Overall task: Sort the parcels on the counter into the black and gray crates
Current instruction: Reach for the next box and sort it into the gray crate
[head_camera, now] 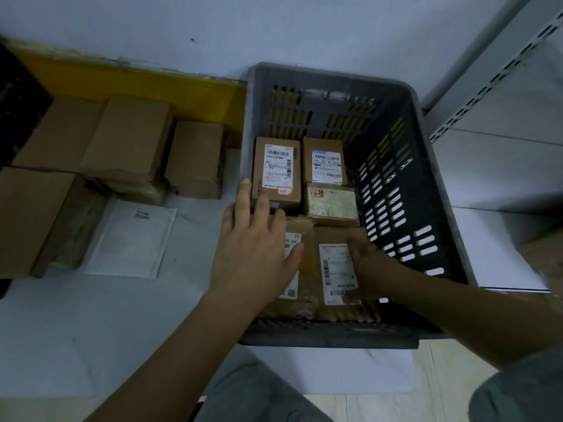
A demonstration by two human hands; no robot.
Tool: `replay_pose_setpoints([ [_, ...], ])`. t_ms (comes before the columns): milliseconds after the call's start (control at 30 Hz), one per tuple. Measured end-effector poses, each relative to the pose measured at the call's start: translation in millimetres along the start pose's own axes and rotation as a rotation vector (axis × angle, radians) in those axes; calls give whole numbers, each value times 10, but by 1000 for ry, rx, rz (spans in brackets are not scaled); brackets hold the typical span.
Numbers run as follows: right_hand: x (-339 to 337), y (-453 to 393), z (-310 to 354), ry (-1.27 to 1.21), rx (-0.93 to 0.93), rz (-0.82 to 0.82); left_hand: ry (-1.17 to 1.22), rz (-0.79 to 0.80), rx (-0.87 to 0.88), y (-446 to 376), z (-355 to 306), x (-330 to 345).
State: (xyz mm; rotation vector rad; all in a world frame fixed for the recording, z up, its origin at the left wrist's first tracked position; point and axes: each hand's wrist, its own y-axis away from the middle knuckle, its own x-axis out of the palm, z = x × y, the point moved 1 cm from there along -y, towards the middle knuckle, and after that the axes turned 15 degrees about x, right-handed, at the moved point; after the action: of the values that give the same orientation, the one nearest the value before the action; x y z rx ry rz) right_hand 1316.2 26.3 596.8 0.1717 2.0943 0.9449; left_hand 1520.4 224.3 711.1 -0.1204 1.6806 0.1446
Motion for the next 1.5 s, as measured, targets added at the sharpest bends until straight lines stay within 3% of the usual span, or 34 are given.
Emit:
replay_pose_setpoints([
  [100,-73,3,100,223,-19,-155,1,9,2,7,1,-3],
  [200,-96,-31,137,250,-108,-138,2,24,-1,4,-3,-5],
  [600,-3,-208,408,253,-99,-88,-18,19,-12,5,-1,10],
  [900,-111,-152,237,320,-123,-141,-46,-15,-15,-18,16,87],
  [1067,-378,70,84,226,-161,-284,34,-68,-31,-35,38,131],
  [1200,-777,328,-29,116,-147,-492,163,-160,-46,-38,131,68],
  [1333,-1203,692,32,-32,-141,-719,124,-194,-145,49,407,-72],
  [1500,-1465,1209,440,-229,-211,-856,75,-175,-271,350,918,-104],
])
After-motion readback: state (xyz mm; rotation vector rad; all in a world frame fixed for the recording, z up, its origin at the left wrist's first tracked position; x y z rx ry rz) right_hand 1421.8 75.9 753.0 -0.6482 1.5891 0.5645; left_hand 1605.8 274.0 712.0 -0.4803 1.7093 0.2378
